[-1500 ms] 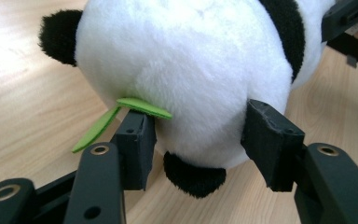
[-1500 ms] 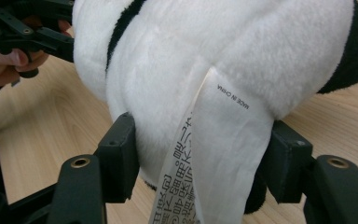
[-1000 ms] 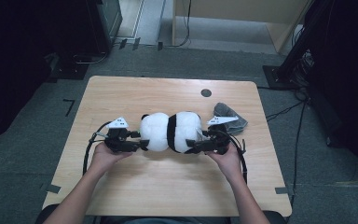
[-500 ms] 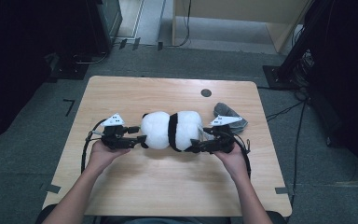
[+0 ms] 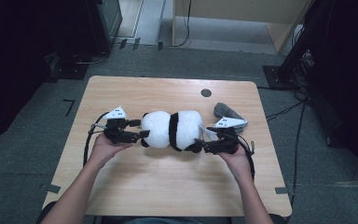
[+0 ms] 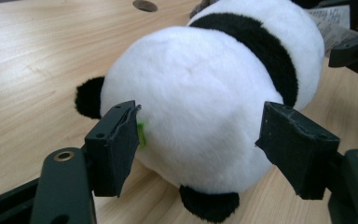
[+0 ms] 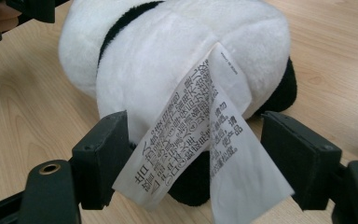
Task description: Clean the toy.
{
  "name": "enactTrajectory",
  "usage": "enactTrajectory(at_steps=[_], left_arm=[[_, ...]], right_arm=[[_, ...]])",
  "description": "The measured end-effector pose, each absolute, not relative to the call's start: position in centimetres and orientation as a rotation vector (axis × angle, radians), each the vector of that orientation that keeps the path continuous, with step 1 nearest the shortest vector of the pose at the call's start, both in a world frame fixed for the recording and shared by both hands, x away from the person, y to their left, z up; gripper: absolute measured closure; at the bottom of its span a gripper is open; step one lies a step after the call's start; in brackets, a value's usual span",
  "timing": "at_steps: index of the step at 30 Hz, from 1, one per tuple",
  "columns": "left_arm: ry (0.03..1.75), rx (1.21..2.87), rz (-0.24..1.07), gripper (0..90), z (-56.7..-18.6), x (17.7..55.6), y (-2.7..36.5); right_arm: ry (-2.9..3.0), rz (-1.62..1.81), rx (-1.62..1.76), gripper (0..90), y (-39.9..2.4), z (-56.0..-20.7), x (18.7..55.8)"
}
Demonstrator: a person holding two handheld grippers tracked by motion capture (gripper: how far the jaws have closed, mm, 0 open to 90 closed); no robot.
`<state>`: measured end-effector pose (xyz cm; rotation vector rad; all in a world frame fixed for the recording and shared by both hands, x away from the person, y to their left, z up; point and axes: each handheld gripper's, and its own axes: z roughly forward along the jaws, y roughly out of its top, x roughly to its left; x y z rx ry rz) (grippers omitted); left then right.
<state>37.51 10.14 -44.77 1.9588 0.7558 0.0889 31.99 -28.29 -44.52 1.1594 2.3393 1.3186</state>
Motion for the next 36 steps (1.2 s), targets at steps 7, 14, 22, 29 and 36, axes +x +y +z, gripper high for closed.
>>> enactTrajectory(at_steps=[7,14,22,29,36], left_arm=[[0.740,1.972,0.099,25.6,-44.5,38.3,9.2],[0.753,1.987,0.058,18.1,-46.0,39.2,8.9],[0.738,2.055,-0.023,6.4,-47.8,39.8,8.5],[0.735,2.052,-0.027,22.4,-47.8,39.7,8.4],[0.758,2.043,-0.043,37.0,-47.9,39.5,8.7]], right_arm=[[2.305,1.343,1.189,24.9,-29.1,-44.4,31.7],[2.272,1.314,1.184,23.0,-29.8,-44.8,31.6],[2.302,1.282,1.247,22.9,-30.9,-45.1,32.3],[2.250,1.304,1.275,23.4,-32.8,-45.2,32.7],[2.207,1.233,1.313,26.1,-34.1,-46.0,33.4]])
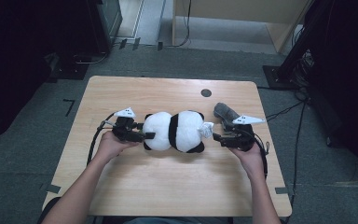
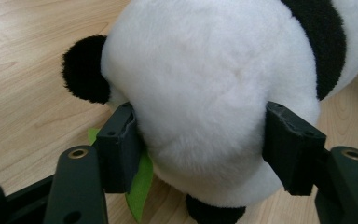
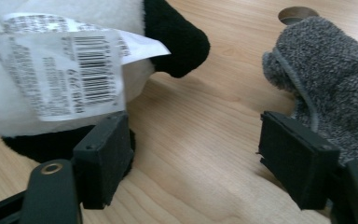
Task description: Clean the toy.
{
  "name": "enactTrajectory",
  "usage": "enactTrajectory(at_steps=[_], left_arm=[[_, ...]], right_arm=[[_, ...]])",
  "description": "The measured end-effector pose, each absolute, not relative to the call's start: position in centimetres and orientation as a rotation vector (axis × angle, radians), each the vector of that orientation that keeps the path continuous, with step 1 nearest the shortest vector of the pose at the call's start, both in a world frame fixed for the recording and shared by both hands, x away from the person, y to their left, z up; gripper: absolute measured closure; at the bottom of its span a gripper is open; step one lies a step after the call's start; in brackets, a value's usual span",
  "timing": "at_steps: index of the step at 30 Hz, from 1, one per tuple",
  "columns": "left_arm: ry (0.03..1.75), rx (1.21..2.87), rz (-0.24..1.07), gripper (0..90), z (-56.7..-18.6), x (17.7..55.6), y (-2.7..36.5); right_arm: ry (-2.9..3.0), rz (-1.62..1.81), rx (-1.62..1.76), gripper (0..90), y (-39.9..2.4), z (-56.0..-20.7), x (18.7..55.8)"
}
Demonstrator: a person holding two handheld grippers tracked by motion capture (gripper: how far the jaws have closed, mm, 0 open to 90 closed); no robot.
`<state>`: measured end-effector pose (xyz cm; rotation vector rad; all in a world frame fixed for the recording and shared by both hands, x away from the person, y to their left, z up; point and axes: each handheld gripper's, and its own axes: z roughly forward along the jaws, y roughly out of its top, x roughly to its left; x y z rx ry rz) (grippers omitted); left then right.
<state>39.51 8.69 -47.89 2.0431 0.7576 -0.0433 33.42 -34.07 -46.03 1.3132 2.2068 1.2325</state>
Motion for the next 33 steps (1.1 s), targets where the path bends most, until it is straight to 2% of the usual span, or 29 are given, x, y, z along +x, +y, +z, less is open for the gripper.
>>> enactTrajectory(at_steps=[3,6,13,24,33], left_arm=[[0.744,2.040,-0.043,42.0,-47.9,39.4,8.8],[0.761,2.039,-0.048,46.6,-47.8,39.2,8.9],[0.793,2.031,-0.065,55.8,-47.3,38.6,8.9],[0.811,2.033,-0.110,56.8,-46.8,37.2,10.4],[0.831,2.005,-0.083,53.0,-47.2,36.5,11.3]], right_arm=[[2.200,1.238,1.308,27.1,-34.4,-46.0,33.6],[2.198,1.218,1.305,33.8,-34.6,-46.0,33.8],[2.130,1.156,1.299,37.0,-35.4,-46.0,34.5],[2.063,1.124,1.321,37.8,-36.6,-46.2,35.9],[2.058,1.027,1.394,39.9,-37.4,-47.9,39.3]])
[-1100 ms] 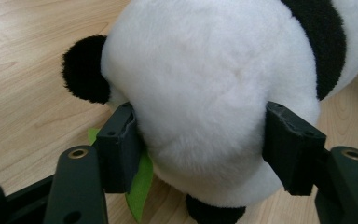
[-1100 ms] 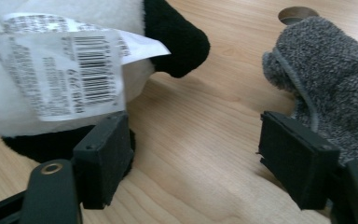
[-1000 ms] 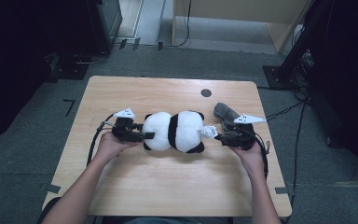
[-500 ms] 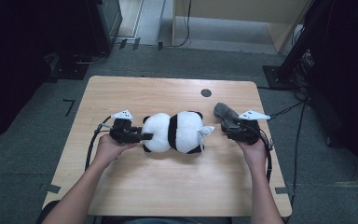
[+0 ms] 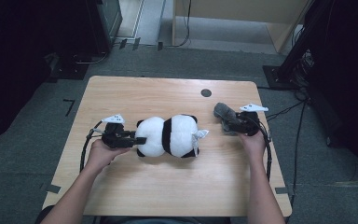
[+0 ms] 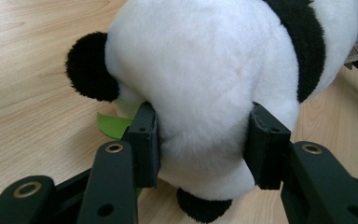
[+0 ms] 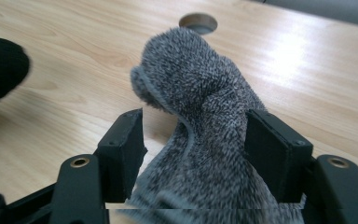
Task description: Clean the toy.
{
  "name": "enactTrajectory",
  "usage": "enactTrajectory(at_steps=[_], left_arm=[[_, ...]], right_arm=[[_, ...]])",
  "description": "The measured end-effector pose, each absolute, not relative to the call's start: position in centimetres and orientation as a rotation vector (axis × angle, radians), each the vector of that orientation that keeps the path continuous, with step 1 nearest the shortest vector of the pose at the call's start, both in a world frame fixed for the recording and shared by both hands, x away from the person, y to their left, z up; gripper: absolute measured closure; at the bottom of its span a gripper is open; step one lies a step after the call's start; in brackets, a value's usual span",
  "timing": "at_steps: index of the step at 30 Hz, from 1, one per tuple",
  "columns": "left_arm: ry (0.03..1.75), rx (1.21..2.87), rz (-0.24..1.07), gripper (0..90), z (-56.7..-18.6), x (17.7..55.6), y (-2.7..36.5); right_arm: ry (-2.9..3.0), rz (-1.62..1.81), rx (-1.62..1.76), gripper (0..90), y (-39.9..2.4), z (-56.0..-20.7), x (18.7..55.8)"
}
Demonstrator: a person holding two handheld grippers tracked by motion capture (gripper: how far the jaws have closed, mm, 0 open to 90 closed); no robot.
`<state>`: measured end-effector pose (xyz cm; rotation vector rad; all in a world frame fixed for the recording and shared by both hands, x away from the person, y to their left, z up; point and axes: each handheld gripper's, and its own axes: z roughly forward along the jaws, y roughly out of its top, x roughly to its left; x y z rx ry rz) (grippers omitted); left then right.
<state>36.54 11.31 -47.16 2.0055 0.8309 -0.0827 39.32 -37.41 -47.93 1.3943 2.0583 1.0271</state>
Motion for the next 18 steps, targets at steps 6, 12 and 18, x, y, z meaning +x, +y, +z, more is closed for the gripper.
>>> enactTrajectory(at_steps=[6,12,18], left_arm=[[0.831,1.993,-0.074,48.9,-47.4,36.4,11.4],[0.820,1.994,-0.051,45.3,-47.6,36.2,11.6],[0.809,1.990,-0.029,43.0,-47.8,36.1,11.6]], right_arm=[[2.061,0.967,1.445,53.5,-37.3,-49.4,41.3],[2.075,0.982,1.533,58.0,-37.8,-50.8,41.9],[2.063,1.069,1.569,57.1,-38.5,-51.5,41.9]])
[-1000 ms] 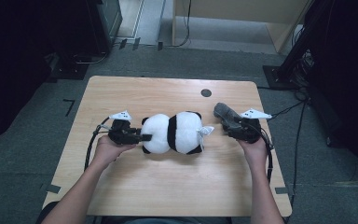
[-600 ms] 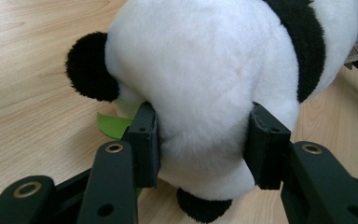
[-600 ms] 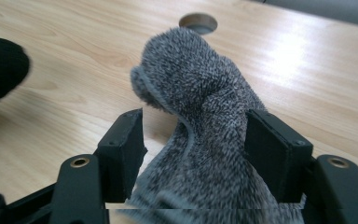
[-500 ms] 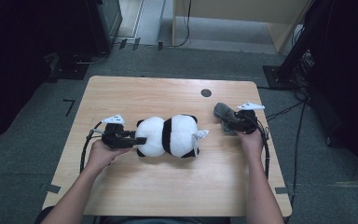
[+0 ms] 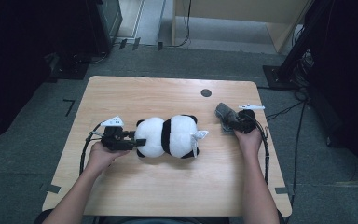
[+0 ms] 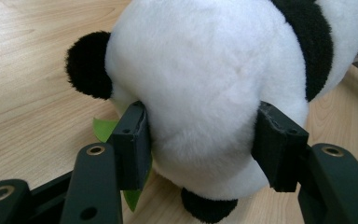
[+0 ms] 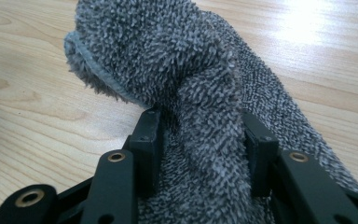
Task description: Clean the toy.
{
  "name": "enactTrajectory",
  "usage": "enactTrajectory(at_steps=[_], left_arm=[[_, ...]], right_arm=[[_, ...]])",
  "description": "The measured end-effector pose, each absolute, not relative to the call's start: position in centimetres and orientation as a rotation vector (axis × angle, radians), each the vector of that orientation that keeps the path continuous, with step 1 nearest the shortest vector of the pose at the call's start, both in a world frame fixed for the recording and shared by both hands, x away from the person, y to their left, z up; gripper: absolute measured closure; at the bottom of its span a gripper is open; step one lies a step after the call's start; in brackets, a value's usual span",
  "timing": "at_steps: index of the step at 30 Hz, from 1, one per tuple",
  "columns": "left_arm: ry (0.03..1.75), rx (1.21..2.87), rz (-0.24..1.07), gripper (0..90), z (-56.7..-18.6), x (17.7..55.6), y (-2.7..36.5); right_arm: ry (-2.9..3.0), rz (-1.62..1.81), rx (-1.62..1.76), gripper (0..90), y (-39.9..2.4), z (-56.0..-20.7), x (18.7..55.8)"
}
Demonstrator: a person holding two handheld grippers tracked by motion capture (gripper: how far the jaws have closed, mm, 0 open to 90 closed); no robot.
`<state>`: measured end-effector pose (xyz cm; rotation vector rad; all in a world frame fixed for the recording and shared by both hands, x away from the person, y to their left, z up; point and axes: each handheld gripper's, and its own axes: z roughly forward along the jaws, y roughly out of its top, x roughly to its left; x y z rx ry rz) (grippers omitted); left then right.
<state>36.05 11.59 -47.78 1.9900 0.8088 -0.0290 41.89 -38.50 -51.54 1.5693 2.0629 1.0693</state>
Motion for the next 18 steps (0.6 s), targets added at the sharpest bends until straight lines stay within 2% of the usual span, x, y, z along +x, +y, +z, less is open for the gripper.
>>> enactTrajectory(at_steps=[3,5,6,18], left_arm=[[0.814,1.984,-0.027,43.0,-47.8,36.0,11.6],[0.821,1.983,-0.027,43.6,-47.8,36.0,11.5],[0.828,1.980,-0.030,44.1,-47.8,36.0,11.5],[0.840,1.998,0.007,44.3,-47.7,35.6,11.2]], right_arm=[[2.068,1.040,1.563,59.9,-38.3,-51.4,41.9],[2.063,1.009,1.594,72.2,-38.1,-50.9,41.9],[2.059,1.003,1.591,74.5,-38.1,-50.7,41.8],[2.080,1.081,1.557,76.9,-36.8,-46.1,39.9]])
